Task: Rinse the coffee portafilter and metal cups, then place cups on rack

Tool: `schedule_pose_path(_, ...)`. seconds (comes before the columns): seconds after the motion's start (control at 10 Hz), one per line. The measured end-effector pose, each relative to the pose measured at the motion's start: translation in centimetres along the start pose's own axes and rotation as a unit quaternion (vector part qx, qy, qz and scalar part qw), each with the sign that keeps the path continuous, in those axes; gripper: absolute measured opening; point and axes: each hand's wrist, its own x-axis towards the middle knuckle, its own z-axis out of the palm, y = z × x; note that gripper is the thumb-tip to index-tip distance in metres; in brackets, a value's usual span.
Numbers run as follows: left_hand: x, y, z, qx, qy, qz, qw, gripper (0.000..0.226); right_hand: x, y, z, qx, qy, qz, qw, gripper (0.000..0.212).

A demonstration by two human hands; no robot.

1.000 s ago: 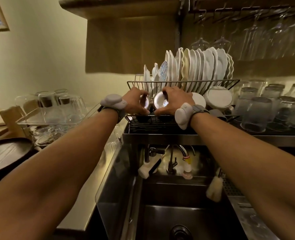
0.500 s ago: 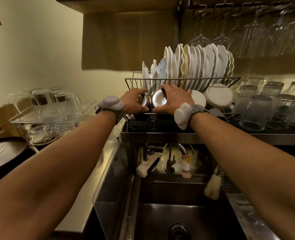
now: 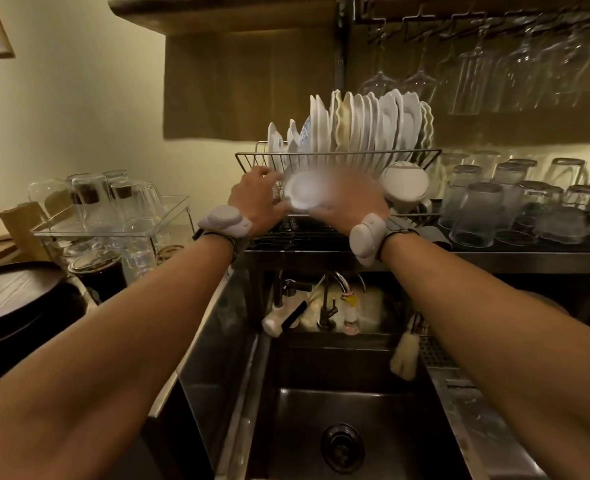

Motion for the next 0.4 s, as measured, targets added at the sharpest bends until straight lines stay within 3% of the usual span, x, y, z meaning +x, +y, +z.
schedule_pose_path(0.1, -3.6, 3.0, 1.1, -0.035, 0.033, 0.013, 0.999, 0.025, -3.8, 2.0, -0.2, 0.011, 0.009, -0.002, 1.0, 0.036)
schedule_pose_path(0.2, -6.9, 4.7, 3.3, -0.036, -0.202, -0.004, 0.979, 0.023, -7.3, 3.8, 1.0, 0.057, -0.142, 0.015, 0.988, 0.02)
schedule_pose_path(0.3, -9.1, 6.6, 4.8, 0.031, -0.328, 0.006, 0.944, 0.032, -10.0, 5.4, 1.4, 0.044, -0.268, 0.012, 0.962, 0.031)
schedule_pose_path(0.4, -8.9, 8.6, 3.9, -0.089, -0.271, -0.04, 0.958, 0.031, -10.7, 5.9, 0.0, 0.133, -0.219, 0.042, 0.966, 0.029)
